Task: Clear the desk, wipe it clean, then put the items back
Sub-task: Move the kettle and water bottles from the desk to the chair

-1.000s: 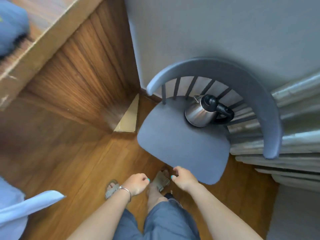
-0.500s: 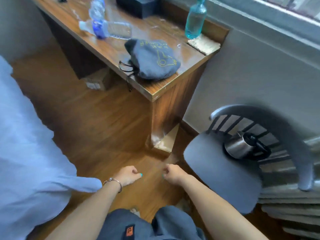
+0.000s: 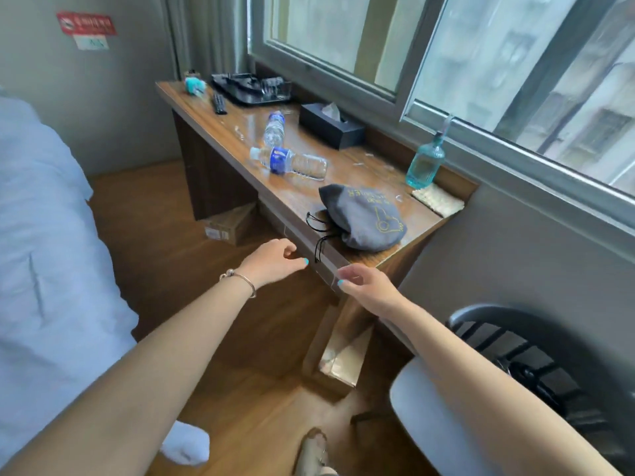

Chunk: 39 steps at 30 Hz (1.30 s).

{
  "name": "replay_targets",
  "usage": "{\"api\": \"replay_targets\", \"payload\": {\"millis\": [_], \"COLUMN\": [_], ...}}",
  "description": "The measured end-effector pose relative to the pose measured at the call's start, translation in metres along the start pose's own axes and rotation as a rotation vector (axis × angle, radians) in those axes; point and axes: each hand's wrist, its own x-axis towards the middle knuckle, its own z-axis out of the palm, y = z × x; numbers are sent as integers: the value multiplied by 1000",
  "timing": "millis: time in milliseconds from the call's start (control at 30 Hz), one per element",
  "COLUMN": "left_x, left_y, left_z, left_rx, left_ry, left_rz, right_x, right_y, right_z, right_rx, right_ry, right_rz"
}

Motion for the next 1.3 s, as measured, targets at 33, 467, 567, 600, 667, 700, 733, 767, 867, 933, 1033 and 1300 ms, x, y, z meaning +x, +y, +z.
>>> {"api": "replay_targets", "payload": {"millis": [33,467,567,600,667,700,733,767,867,933,1033,1300], "left_x": [10,159,196,207,228,238,246,253,266,271,275,284], "left_y": [11,71,84,87,93,96,97,97,89,81,77,83], "left_z": [-8,-6,-5,-3,0,2,2,3,8,14,18,2], "left_rx": [-22,-79,-101,-103,-67,-47,-31,-26,-171,-299,-315,-526], "left_ry": [13,-21,-71,-108,-179,-214,-249,-289,-421,-480,-524,-751], "left_rz": [36,339,362,364,369,369,363,350,273,232,235,192], "right_x": [9,101,107,108,112,115,117,120,126,126,125,111], "right_y": [-4,30,36,37,36,36,36,36,37,35,30,8], "right_z": [-14,-77,-71,-69,-64,-61,-59,-56,-45,-37,-27,-1], "right_rx": [19,47,127,164,212,225,249,295,487,594,715,878], "right_ry": [52,409,337,328,351,370,384,403,515,598,724,962], "right_rz": [-7,245,368,399,446,472,502,531,600,619,601,480]}}
